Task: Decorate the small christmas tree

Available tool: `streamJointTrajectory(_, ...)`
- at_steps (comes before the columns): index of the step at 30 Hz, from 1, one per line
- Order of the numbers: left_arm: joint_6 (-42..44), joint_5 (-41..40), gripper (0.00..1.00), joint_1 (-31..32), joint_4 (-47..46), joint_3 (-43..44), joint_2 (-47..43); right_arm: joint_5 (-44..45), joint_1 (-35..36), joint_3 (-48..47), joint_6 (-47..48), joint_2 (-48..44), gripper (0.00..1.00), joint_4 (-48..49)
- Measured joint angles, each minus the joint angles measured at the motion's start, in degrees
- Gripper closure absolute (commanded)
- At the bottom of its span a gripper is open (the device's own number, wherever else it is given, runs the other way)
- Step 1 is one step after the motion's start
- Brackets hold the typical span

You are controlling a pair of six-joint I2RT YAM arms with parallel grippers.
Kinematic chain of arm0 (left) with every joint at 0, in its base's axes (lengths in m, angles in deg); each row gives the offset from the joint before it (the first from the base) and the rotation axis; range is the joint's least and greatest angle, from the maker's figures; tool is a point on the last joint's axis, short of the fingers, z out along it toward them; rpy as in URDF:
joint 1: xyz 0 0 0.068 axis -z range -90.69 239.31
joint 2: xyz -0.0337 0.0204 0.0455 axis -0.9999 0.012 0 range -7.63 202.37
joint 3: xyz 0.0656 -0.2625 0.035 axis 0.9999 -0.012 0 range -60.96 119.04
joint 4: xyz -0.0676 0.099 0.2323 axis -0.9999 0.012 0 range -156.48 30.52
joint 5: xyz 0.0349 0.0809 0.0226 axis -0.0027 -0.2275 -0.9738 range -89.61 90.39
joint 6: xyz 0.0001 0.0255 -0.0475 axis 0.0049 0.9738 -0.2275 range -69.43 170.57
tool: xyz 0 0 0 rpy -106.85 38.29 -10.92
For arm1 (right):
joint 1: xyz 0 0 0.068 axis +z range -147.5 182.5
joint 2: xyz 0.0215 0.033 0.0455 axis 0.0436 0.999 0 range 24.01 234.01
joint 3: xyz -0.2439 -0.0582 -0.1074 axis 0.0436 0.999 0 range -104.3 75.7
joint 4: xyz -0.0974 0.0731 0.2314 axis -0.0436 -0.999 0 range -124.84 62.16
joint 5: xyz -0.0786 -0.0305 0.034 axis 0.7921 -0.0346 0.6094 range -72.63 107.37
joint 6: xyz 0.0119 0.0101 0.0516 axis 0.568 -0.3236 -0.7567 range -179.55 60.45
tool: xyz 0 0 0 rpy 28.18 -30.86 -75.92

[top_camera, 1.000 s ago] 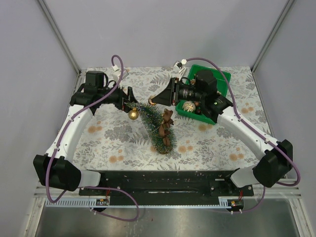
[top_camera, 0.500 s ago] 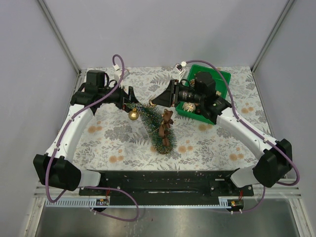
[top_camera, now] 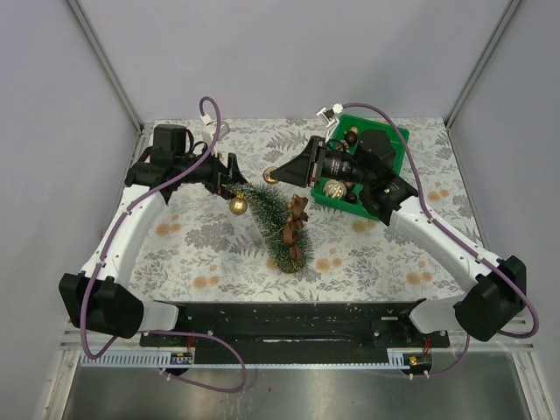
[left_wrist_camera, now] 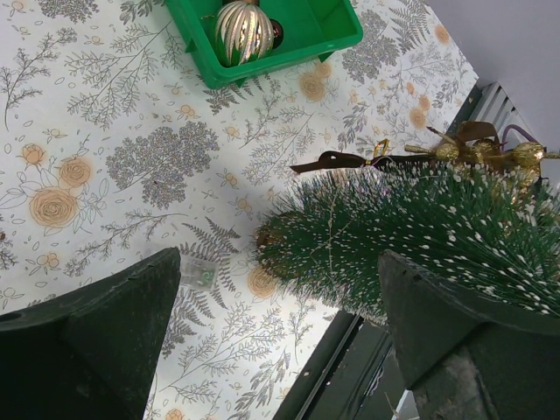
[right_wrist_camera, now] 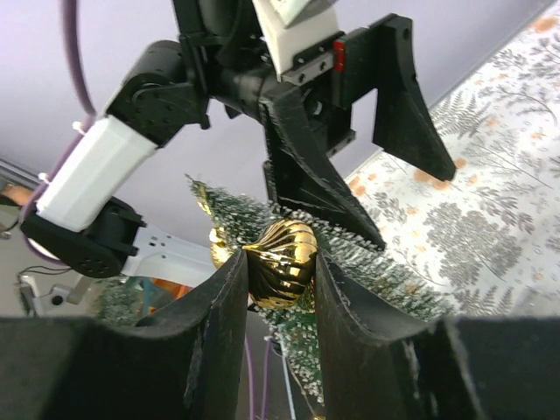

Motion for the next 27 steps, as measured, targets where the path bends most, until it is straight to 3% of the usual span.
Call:
streamJointTrajectory(11,0.0,0.0,0.01,0.1,1.4,0.3,0.0,-1.9,0.0,2.9,-5.8,-0.5,0.92,6.4)
streamJointTrajectory(27,0.0,0.0,0.01,1.0,1.6,1.5,0.0,-1.6,0.0,2.9,-4.6,3.5,0.95,7.8)
